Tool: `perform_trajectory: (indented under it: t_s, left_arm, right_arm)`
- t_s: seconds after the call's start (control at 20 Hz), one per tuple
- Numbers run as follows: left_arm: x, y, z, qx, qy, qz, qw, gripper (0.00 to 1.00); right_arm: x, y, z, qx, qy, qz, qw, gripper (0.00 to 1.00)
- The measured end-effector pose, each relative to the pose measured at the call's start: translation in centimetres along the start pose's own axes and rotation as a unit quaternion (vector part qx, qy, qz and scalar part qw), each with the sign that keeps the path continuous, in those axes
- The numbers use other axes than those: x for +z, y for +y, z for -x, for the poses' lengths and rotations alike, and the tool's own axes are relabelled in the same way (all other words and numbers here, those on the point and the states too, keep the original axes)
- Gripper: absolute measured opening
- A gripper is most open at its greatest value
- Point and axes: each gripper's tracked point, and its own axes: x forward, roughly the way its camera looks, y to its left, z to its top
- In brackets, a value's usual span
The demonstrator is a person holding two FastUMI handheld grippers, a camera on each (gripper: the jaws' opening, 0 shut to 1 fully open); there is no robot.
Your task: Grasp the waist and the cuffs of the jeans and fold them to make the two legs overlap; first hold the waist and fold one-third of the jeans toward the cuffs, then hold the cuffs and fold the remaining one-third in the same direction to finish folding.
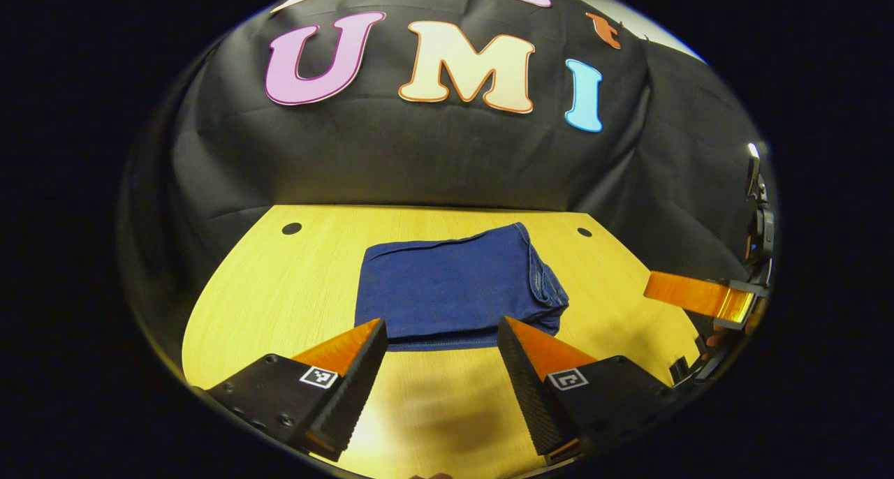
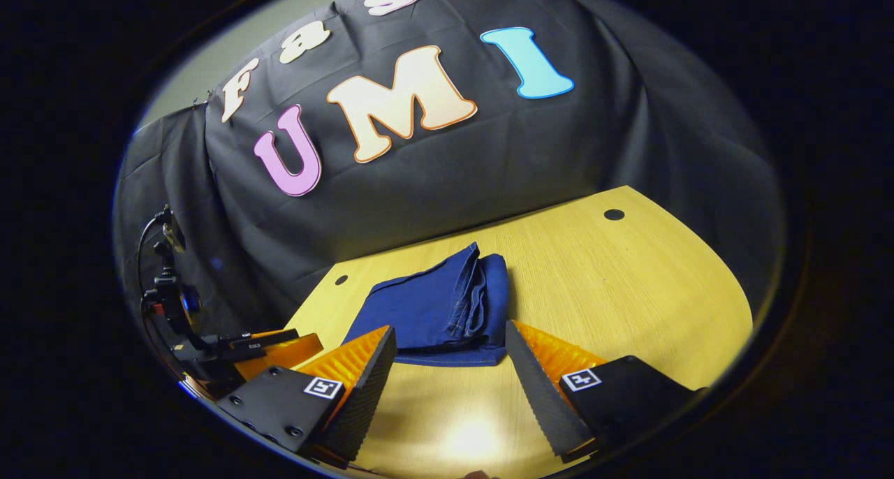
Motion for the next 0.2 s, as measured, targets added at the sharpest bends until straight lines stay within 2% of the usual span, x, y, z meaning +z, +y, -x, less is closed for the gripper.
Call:
perform_trajectory:
  t_s: [0.2]
  left_arm:
    - [-0.92, -0.3, 0.77, -0.041, 0.005, -0.009, 0.999, 0.93]
  right_arm:
    - [-0.71, 0.85, 1.0, -0.02, -0.013, -0.02, 1.0, 0.98]
